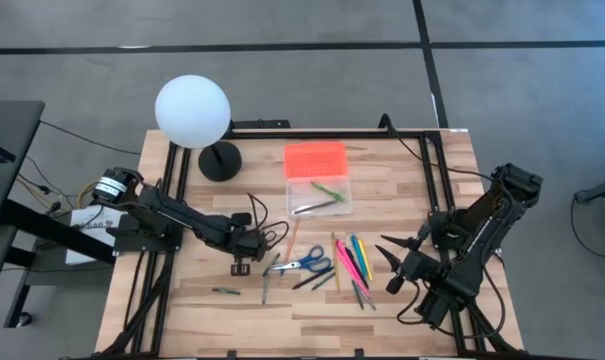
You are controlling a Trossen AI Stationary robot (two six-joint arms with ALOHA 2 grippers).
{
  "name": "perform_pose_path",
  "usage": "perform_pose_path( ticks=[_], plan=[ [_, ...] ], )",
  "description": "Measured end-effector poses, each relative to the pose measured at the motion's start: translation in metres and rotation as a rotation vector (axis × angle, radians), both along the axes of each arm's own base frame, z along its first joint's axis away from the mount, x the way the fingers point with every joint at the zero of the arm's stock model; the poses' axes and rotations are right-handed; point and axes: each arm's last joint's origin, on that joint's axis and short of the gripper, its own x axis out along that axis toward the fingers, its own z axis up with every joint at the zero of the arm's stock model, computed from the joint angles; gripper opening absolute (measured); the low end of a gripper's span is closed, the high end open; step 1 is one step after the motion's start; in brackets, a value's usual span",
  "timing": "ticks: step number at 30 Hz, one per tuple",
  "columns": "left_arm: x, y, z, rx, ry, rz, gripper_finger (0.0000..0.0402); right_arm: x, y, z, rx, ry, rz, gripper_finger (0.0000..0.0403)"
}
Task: Pick & place school supplies into a supply box
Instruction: Put the black pen into the orange supply box
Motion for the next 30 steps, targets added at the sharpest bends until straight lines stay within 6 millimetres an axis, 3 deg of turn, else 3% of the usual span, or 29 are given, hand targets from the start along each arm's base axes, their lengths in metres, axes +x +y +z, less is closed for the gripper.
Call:
perform_pose_path(
  ticks=[5,17,23,30],
  plan=[
    [0.011,-0.001,0.009,0.033,-0.045,0.02,0.0014,0.0,0.0,0.0,-0.001,0.001,0.0,0.0119],
    [0.049,0.0,0.058,0.138,-0.252,0.04,0.0013,0.0,0.0,0.0,0.003,0.011,-0.001,0.0119],
    [0.072,0.026,0.08,0.224,-0.436,0.126,0.0013,0.0,0.0,0.0,0.004,0.01,-0.001,0.0119],
    [0.094,0.064,0.094,0.189,-0.653,0.149,0.0013,0.0,0.0,-0.001,0.011,0.006,-0.002,0.0119]
  ],
)
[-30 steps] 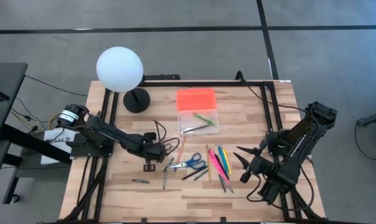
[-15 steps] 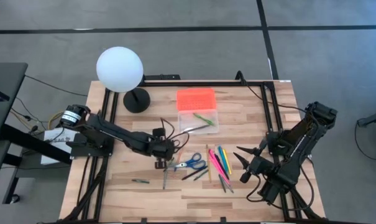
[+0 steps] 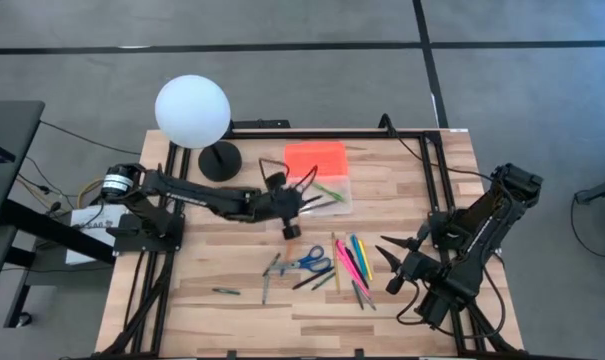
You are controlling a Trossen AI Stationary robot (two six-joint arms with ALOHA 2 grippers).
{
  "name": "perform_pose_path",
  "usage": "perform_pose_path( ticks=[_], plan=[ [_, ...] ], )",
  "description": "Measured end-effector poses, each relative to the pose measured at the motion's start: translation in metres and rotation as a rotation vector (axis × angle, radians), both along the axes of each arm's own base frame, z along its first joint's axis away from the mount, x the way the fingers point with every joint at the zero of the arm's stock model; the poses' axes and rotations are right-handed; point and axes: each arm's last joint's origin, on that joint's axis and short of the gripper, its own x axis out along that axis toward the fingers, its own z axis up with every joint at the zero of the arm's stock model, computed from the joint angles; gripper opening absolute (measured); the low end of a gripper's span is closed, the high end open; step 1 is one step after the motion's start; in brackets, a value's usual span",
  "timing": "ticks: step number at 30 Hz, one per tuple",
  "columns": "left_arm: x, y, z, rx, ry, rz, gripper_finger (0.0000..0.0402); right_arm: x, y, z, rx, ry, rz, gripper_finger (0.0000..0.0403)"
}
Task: Pick & place school supplies into a supply box
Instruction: Put the black pen into the orange supply box
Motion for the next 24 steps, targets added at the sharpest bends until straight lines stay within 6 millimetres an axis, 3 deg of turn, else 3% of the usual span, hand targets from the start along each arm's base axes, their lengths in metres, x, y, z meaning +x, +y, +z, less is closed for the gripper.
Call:
perform_pose_path(
  ticks=[6,15,24],
  plan=[
    [0.003,0.026,0.003,-0.032,-0.058,0.025,0.0018,0.0,0.0,0.0,-0.001,0.001,0.0,0.0119],
    [0.027,0.045,-0.036,-0.047,-0.027,0.036,0.0015,0.002,-0.001,0.0,-0.001,0.002,-0.009,0.0119],
    [0.032,0.057,-0.045,-0.003,0.017,0.001,0.0033,0.007,-0.01,-0.004,-0.012,0.01,-0.051,0.0119]
  ],
)
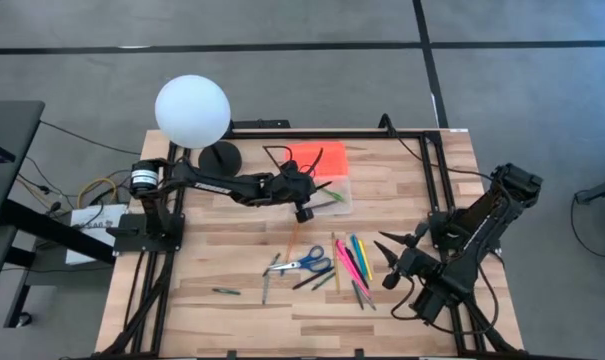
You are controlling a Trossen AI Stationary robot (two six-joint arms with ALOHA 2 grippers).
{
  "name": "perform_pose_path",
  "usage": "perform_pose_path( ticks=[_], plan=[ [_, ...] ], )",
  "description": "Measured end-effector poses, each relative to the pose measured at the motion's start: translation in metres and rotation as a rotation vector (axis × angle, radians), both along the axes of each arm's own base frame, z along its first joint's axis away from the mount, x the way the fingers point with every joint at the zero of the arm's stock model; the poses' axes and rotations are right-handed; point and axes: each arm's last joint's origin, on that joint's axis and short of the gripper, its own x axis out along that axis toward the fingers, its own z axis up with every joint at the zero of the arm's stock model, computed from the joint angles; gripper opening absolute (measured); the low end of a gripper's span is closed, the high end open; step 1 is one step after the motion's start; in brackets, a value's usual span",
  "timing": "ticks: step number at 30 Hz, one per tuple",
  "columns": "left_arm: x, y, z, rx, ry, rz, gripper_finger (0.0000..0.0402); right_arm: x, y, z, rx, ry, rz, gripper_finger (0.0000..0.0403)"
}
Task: Pick & place school supplies into a supply box
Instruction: Put the black pen into the orange supply box, then put the yellow pen into the orange supply box
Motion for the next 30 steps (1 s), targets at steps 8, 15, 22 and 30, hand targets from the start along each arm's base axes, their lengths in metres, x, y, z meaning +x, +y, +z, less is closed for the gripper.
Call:
perform_pose_path(
  ticks=[8,15,22,30],
  plan=[
    [-0.001,0.0,-0.002,0.045,0.048,-0.044,0.0083,0.007,-0.013,-0.009,0.008,0.032,-0.068,0.0119],
    [-0.002,-0.003,0.0,0.039,0.045,-0.065,0.0122,0.017,-0.02,-0.012,0.108,0.08,-0.141,0.0119],
    [-0.014,-0.049,0.023,0.04,0.087,-0.211,0.0129,0.031,-0.024,-0.021,0.314,0.1,-0.206,0.0119],
    [-0.047,-0.114,0.029,0.075,0.295,-0.287,0.0124,0.039,-0.03,-0.045,0.541,0.121,-0.242,0.0119]
  ],
)
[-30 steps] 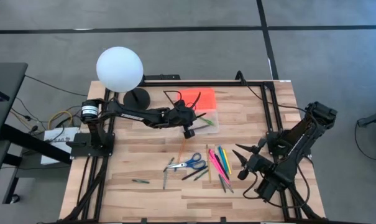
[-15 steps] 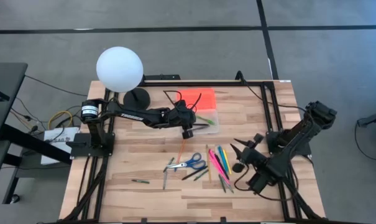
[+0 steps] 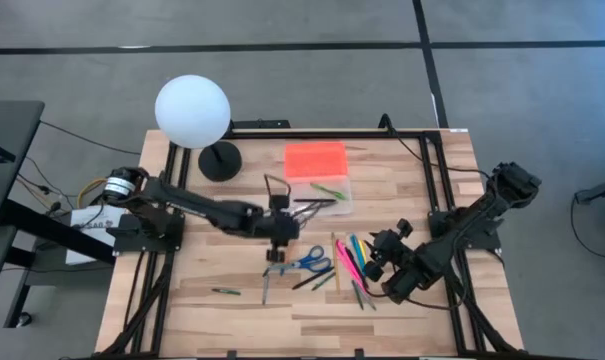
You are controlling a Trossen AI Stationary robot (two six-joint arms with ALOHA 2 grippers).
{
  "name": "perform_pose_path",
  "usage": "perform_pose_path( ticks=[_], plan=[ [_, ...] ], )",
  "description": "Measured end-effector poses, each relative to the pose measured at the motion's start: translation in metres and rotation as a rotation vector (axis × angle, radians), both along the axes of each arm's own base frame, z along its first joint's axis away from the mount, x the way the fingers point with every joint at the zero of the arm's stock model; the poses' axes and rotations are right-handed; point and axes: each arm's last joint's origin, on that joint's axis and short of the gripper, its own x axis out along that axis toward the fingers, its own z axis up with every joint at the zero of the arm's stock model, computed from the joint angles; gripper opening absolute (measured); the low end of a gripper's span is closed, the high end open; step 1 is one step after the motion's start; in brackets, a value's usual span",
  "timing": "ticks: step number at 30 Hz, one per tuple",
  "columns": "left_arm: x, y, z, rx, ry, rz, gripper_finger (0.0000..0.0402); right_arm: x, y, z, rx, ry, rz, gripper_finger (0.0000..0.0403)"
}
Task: Pick & place school supplies into a supply box
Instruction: Put the yellow pen into the orange supply box
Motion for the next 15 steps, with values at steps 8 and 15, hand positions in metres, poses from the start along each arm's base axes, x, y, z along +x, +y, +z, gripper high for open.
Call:
perform_pose_path(
  ticks=[8,15],
  plan=[
    [-0.025,-0.047,-0.01,0.107,0.052,0.009,0.0123,0.004,-0.001,-0.012,0.147,0.005,0.006,0.0119],
    [-0.05,-0.073,-0.024,0.155,0.052,0.074,0.0123,0.002,0.008,-0.021,0.2,0.018,-0.01,0.0116]
  ],
)
